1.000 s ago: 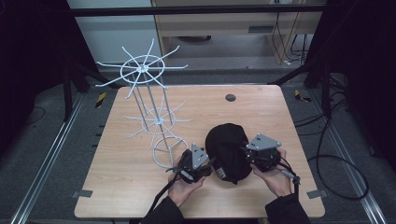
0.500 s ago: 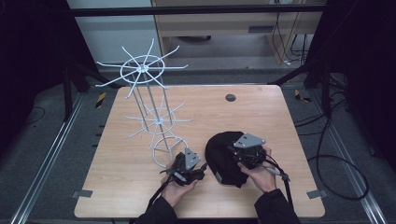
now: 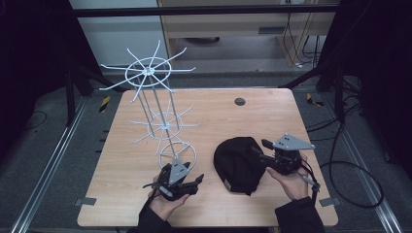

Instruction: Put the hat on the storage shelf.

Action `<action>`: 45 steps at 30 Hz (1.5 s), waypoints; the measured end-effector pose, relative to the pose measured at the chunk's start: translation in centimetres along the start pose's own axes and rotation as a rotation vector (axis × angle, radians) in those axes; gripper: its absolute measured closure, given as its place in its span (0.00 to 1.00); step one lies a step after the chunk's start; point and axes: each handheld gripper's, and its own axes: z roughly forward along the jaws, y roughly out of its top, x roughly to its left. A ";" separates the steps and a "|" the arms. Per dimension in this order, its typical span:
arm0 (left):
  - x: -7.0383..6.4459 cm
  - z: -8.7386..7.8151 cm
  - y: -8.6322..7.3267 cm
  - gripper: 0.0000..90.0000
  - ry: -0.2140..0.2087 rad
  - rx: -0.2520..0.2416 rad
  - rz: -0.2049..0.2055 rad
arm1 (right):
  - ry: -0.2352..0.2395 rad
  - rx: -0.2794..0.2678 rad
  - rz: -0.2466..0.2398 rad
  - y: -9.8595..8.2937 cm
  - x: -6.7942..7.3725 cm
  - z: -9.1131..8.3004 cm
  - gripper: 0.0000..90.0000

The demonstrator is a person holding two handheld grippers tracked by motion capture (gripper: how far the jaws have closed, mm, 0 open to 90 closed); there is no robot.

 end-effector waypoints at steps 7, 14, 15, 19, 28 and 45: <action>1.6 -3.7 -2.0 0.37 0.043 0.005 0.014 | 0.039 0.092 -0.007 -2.0 -0.1 0.6 0.52; 3.4 -5.1 -3.1 0.36 0.091 -0.001 -0.027 | 0.078 0.137 -0.020 -2.2 0.7 1.9 0.51; 3.8 -5.3 -3.2 0.35 0.098 -0.001 -0.034 | 0.085 0.142 -0.019 -2.2 0.9 2.1 0.51; 5.2 -6.3 -4.0 0.34 0.128 -0.007 -0.063 | 0.102 0.182 -0.032 -2.3 1.2 3.1 0.59; 8.3 -7.3 -5.7 0.33 0.184 -0.018 -0.150 | 0.092 0.237 -0.023 -2.3 1.4 4.6 0.81; 11.8 -7.2 -7.5 0.33 0.251 -0.001 -0.235 | 0.067 0.119 -0.010 -1.0 1.5 2.5 0.98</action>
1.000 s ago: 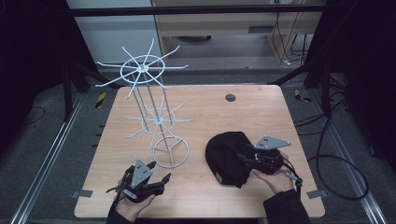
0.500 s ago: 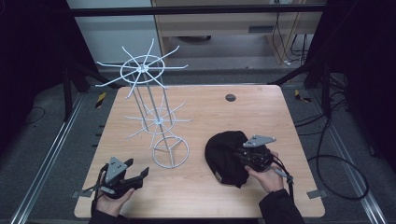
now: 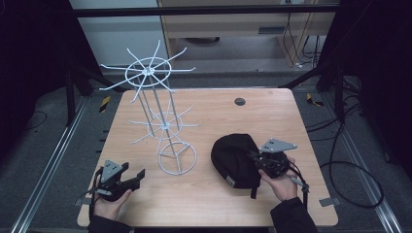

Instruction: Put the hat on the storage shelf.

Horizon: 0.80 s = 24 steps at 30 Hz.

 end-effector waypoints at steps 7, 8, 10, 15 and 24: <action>0.5 0.1 -0.1 0.32 0.010 -0.003 -0.020 | -0.013 -0.126 0.018 0.6 -0.4 -2.3 0.98; 0.6 0.1 -0.1 0.32 0.011 -0.005 -0.021 | -0.018 -0.164 0.015 0.8 -0.5 -2.9 0.98; 0.8 0.1 -0.1 0.32 0.017 -0.006 -0.023 | -0.021 -0.200 0.014 1.1 -0.5 -3.5 0.98; 0.8 0.2 -0.1 0.32 0.020 -0.005 -0.026 | -0.026 -0.263 0.012 1.8 -0.5 -4.6 0.98; 0.7 0.2 0.0 0.31 0.018 -0.007 -0.026 | -0.047 -0.429 0.010 3.9 -0.1 -8.0 0.98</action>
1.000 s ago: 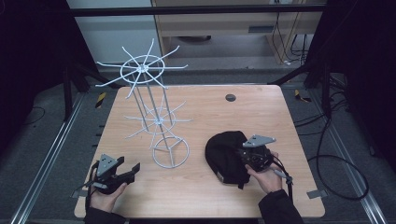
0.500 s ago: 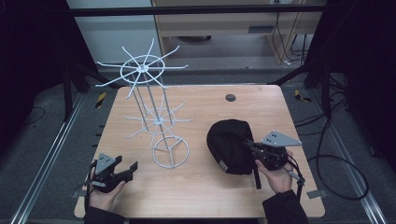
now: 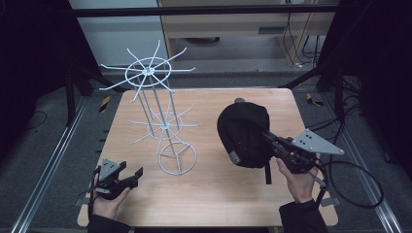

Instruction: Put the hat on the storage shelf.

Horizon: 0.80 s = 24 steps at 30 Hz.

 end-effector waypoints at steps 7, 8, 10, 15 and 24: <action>0.0 0.1 0.0 0.31 0.002 0.003 0.003 | -0.003 -0.120 -0.004 2.0 0.5 -1.0 0.98; 0.0 0.1 0.0 0.31 0.002 0.003 0.003 | -0.004 -0.136 -0.004 2.3 0.6 -1.0 0.98; 0.0 0.0 0.0 0.31 0.002 0.001 0.001 | -0.001 -0.163 -0.008 2.9 0.8 -0.8 0.98; -0.1 0.1 0.0 0.31 0.005 0.003 0.001 | 0.003 -0.223 -0.012 4.3 1.4 -0.4 0.98; 0.0 0.1 0.0 0.31 0.005 0.004 -0.002 | 0.008 -0.314 0.003 6.7 2.0 0.4 0.98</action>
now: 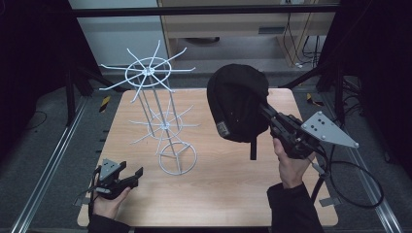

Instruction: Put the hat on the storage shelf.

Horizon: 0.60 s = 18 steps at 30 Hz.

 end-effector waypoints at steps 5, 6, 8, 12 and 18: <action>0.0 0.0 0.0 0.31 0.000 0.000 0.002 | 0.001 -0.038 -0.006 1.2 0.4 0.7 0.98; 0.0 0.0 0.0 0.31 0.000 0.000 0.001 | 0.003 -0.047 -0.008 1.5 0.5 0.8 0.98; 0.0 0.0 0.0 0.31 0.001 0.002 0.003 | 0.007 -0.067 -0.010 2.0 0.7 0.9 0.98; 0.0 0.1 0.0 0.31 0.000 0.001 0.006 | 0.010 -0.097 -0.009 2.9 0.9 1.2 0.98; 0.0 0.1 0.0 0.31 0.000 0.003 0.006 | 0.026 -0.125 -0.008 4.0 1.4 2.0 0.98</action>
